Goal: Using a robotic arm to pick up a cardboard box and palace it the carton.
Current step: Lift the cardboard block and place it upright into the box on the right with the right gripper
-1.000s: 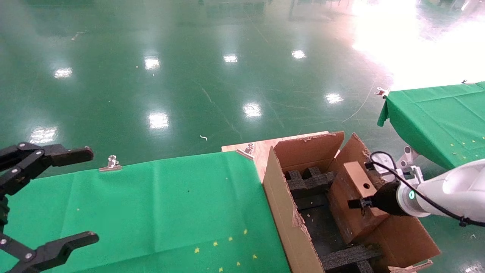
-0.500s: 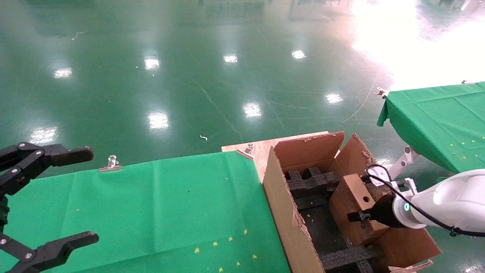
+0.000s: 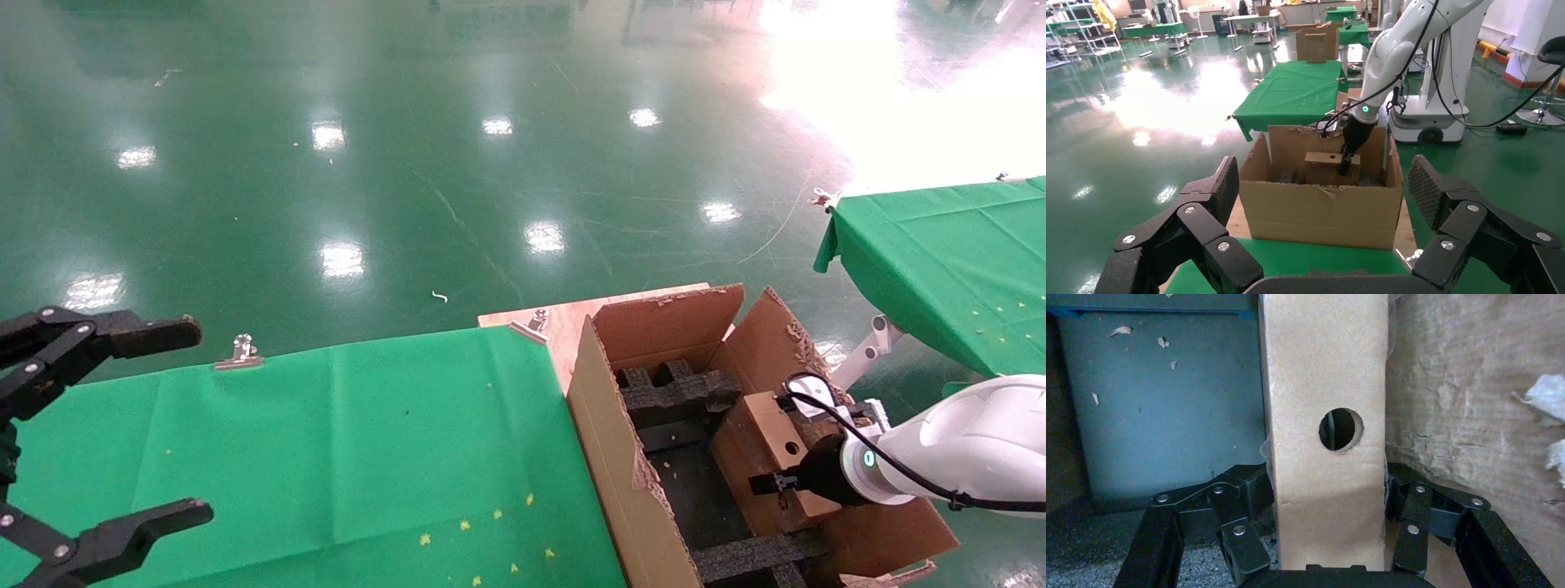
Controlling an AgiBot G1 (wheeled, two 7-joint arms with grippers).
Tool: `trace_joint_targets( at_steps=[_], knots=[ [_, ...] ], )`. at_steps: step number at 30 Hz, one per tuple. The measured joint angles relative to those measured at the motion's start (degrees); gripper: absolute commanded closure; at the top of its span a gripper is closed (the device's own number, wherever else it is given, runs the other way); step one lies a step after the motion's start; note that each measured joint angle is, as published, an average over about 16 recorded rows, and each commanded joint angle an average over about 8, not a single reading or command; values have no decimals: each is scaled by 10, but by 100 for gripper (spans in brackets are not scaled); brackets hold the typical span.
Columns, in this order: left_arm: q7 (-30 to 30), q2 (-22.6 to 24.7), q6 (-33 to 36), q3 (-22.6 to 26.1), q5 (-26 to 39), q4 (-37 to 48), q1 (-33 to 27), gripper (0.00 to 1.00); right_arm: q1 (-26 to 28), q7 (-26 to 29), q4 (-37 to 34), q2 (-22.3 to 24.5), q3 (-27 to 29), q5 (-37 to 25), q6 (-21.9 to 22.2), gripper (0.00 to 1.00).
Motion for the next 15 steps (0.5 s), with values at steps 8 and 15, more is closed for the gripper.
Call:
trace_joint_targets(
  at_steps=[8,15],
  knots=[
    [0,0,0,0,0,0,0,0,-5,-15,-10,-5,-1,15,5,0],
    [0,0,0,0,0,0,0,0,-3,-18,-11,-6,0,18,5,0]
  ],
)
